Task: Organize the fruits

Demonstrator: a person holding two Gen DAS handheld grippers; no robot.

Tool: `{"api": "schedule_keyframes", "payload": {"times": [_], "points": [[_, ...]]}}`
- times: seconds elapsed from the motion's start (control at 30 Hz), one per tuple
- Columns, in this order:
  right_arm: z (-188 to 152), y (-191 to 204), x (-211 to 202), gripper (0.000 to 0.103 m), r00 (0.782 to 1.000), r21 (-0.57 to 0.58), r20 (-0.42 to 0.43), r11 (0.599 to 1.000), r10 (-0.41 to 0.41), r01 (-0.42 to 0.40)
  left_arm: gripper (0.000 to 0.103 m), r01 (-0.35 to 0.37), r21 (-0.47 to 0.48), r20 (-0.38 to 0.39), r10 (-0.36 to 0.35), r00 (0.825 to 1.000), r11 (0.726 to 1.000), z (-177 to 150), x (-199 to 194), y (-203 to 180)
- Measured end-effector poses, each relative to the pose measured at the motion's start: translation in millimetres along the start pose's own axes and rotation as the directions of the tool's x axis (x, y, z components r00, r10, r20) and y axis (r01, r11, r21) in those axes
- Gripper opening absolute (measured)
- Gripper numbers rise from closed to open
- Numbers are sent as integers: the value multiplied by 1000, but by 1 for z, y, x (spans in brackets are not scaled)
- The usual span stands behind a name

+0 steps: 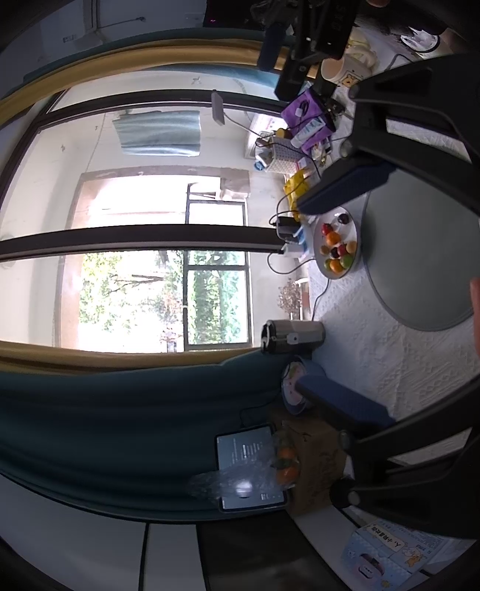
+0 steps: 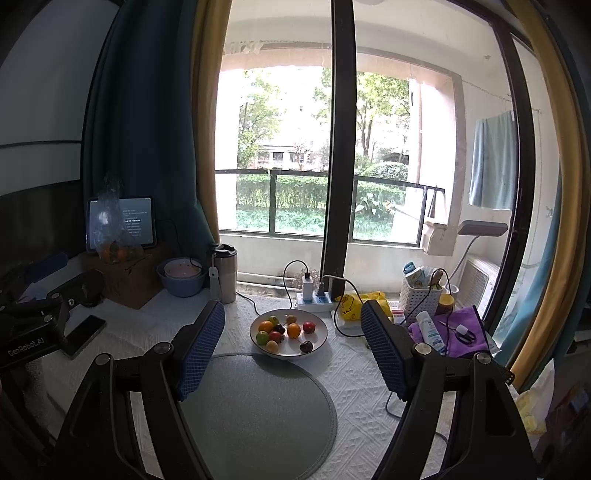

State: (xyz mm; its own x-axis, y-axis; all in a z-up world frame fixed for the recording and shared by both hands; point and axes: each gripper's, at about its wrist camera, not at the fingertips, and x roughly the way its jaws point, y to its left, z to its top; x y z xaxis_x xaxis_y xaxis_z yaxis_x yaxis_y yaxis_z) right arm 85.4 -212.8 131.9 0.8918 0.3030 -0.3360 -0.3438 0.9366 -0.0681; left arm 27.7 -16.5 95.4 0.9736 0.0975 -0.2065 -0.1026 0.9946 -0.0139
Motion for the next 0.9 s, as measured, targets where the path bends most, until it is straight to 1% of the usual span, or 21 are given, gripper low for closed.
{"api": "schedule_keyframes", "payload": {"times": [0.47, 0.73, 0.9], "points": [[2, 3, 2, 79, 1000, -12, -12, 1000, 9, -9, 89, 2, -15, -9, -2, 1000, 1000, -3, 0, 4], [2, 4, 5, 79, 1000, -21, -19, 1000, 14, -14, 89, 1, -24, -28, -2, 1000, 1000, -7, 4, 5], [1, 4, 7, 79, 1000, -19, -23, 1000, 20, -21, 89, 24, -6, -28, -24, 999, 1000, -9, 5, 3]]}}
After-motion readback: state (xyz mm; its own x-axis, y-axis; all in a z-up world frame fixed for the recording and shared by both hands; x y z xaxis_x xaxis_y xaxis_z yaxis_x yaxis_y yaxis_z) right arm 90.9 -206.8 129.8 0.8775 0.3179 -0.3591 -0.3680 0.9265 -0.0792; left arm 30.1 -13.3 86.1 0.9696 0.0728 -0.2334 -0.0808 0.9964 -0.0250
